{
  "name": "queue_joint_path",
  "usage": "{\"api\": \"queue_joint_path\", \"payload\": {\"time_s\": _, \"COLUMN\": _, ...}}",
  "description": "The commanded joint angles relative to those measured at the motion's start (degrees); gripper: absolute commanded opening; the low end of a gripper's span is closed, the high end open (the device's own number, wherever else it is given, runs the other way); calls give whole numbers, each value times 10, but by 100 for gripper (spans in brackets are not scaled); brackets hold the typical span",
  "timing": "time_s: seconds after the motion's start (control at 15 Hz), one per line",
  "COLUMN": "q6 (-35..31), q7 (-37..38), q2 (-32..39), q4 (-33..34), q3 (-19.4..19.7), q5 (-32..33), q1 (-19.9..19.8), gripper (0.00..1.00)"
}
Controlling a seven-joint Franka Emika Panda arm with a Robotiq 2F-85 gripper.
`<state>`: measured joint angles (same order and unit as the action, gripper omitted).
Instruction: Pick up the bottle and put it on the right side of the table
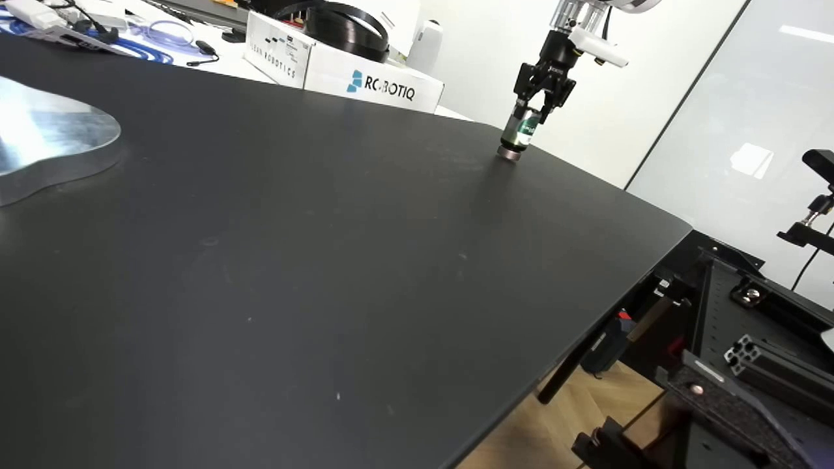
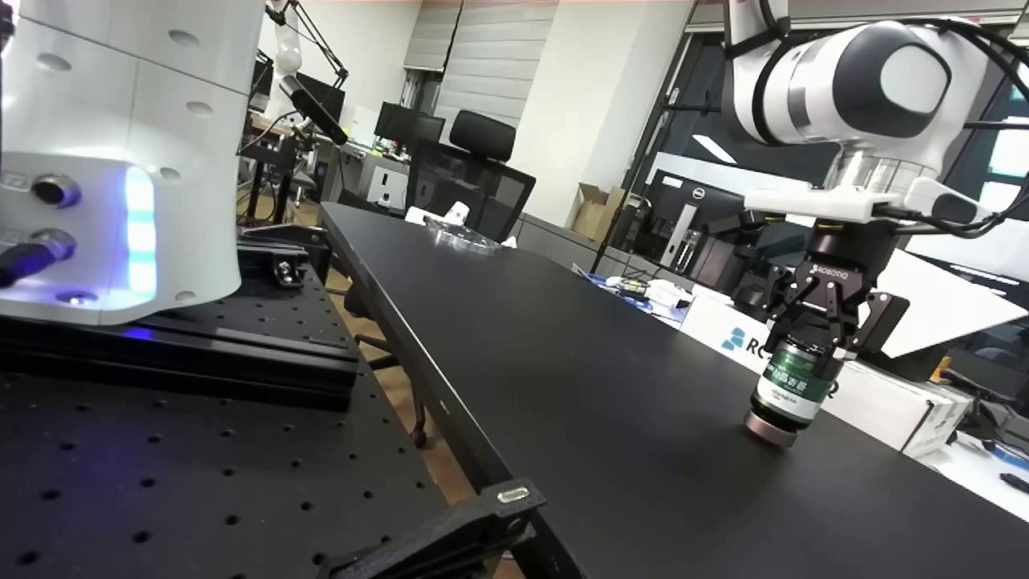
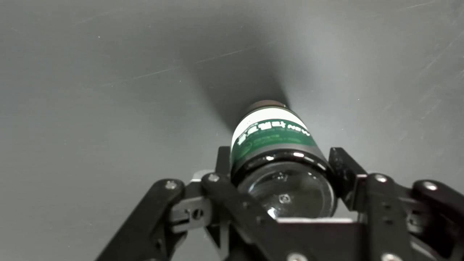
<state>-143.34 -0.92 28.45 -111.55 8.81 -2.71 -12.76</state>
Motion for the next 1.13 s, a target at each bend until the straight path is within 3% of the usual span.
{"api": "queue_joint_path", "payload": {"time_s": 0.0, "q6": 0, "q7": 10, "q2": 13, "q4": 14, "q3": -1, "q5": -5, "q1": -1, "gripper": 43}}
{"api": "queue_joint_path", "payload": {"time_s": 0.07, "q6": 4, "q7": 9, "q2": 10, "q4": 13, "q3": -3, "q5": -9, "q1": -2, "gripper": 43}}
{"api": "queue_joint_path", "payload": {"time_s": 0.13, "q6": 9, "q7": -2, "q2": -8, "q4": 4, "q3": -10, "q5": -19, "q1": -7, "gripper": 92}}
{"api": "queue_joint_path", "payload": {"time_s": 0.33, "q6": 17, "q7": 5, "q2": -103, "q4": -48, "q3": -6, "q5": -7, "q1": 14, "gripper": 100}}
{"api": "queue_joint_path", "payload": {"time_s": 0.6, "q6": -1, "q7": 56, "q2": -211, "q4": -99, "q3": 16, "q5": 44, "q1": 48, "gripper": 100}}
{"api": "queue_joint_path", "payload": {"time_s": 0.73, "q6": 32, "q7": 69, "q2": -276, "q4": -127, "q3": 10, "q5": 71, "q1": 57, "gripper": 100}}
{"api": "queue_joint_path", "payload": {"time_s": 0.8, "q6": 13, "q7": 38, "q2": -204, "q4": -76, "q3": 5, "q5": 45, "q1": 42, "gripper": 100}}
{"api": "queue_joint_path", "payload": {"time_s": 1.07, "q6": 36, "q7": 47, "q2": -275, "q4": -119, "q3": 3, "q5": 61, "q1": 50, "gripper": 100}}
